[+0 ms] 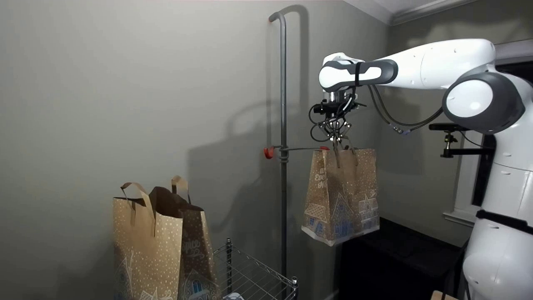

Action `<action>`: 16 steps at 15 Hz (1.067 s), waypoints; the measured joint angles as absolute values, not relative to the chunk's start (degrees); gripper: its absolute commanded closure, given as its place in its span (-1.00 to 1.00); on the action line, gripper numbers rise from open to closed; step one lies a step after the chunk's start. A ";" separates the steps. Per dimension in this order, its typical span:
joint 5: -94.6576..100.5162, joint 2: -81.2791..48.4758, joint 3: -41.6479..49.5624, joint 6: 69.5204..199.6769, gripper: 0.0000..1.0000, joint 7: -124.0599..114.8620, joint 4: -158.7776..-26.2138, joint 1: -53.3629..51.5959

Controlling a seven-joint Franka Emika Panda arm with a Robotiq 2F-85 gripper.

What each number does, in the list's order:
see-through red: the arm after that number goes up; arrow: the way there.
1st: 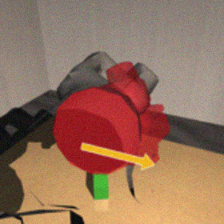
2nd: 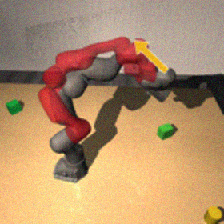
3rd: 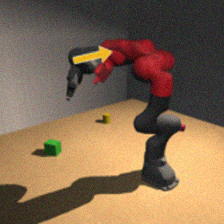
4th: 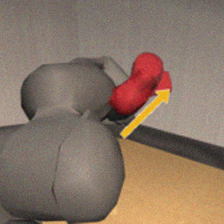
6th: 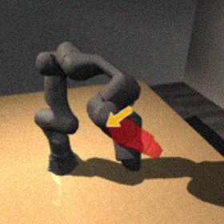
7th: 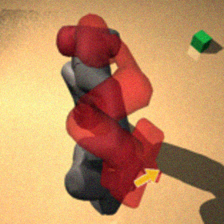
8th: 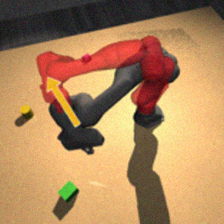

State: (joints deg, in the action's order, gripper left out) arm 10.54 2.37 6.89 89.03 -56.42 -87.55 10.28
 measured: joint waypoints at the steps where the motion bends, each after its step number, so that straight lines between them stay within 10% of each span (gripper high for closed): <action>1: 10.54 1.71 6.89 89.03 0.99 -56.32 -87.56 10.19; 16: 9.80 2.76 7.22 88.94 0.99 -49.31 -87.87 9.39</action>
